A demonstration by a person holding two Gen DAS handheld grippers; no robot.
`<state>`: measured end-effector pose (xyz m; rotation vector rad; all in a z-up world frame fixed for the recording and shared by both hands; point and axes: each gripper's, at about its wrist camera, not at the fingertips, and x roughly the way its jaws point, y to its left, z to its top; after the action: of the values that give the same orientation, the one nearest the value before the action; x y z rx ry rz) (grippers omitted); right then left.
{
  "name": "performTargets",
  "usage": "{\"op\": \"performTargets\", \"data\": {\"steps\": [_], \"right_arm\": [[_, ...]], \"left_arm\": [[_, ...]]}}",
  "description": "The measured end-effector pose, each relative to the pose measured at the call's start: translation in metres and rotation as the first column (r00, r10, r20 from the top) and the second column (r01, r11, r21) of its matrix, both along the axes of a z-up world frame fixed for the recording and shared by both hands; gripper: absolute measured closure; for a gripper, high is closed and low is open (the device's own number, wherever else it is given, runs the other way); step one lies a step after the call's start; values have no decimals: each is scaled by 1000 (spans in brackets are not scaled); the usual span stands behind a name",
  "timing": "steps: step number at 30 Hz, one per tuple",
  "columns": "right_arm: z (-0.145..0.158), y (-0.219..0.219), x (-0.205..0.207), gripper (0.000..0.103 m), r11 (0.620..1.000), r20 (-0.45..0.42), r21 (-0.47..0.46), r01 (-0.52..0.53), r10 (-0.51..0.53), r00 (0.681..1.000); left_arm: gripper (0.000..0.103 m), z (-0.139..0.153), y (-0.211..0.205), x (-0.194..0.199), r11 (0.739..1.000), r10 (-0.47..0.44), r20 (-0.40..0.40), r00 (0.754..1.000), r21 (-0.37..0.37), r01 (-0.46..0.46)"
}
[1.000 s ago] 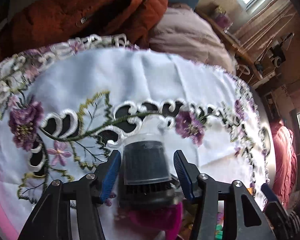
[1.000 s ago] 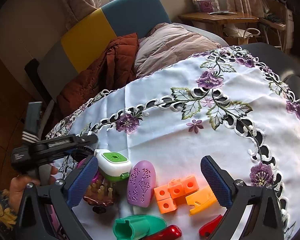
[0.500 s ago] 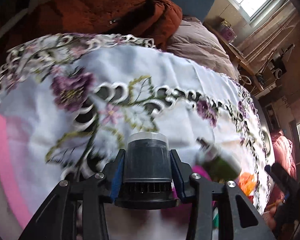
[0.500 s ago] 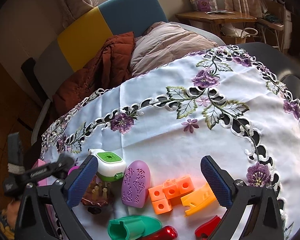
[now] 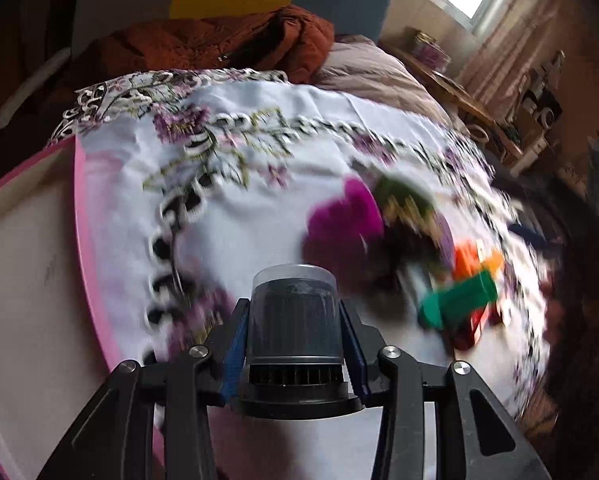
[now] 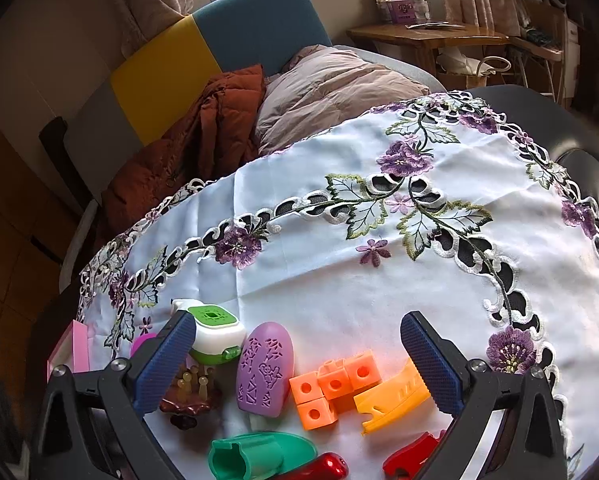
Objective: Organize rigid objects
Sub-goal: 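Lift the black brush with the left gripper while the right gripper grasps the brown comb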
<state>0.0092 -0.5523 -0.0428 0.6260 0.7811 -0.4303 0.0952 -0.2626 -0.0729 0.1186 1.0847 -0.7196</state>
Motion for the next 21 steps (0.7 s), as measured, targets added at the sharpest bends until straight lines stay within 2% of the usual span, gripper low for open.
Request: {"op": "performTargets", "data": {"steps": [7,10,12,15,17,21], "right_arm": [[-1,0,-1,0,1000,-4,14,3,-3,1000],[-2,1,0,0,1000,-16,16,0,0,1000],[-3,1,1,1,1000,-26,20,-2,2,1000],[-5,1,1,2,1000,-35,24,-4,5,999],[-6,2,2,6,1000,-40,22,-7,8,999],[-6,4,3,24,999,-40,31,-24,25,999]], "left_arm": [[60,-11,-1,-49,997,-66,112,992,38,62],[60,-13,-3,-49,997,-71,111,991,37,67],[60,-19,-4,-48,998,-60,82,995,38,57],[60,-20,-5,-51,998,-58,103,993,37,54],[60,-20,-5,-51,998,-61,108,992,37,57],[60,-22,-5,-49,998,-54,98,994,33,51]]}}
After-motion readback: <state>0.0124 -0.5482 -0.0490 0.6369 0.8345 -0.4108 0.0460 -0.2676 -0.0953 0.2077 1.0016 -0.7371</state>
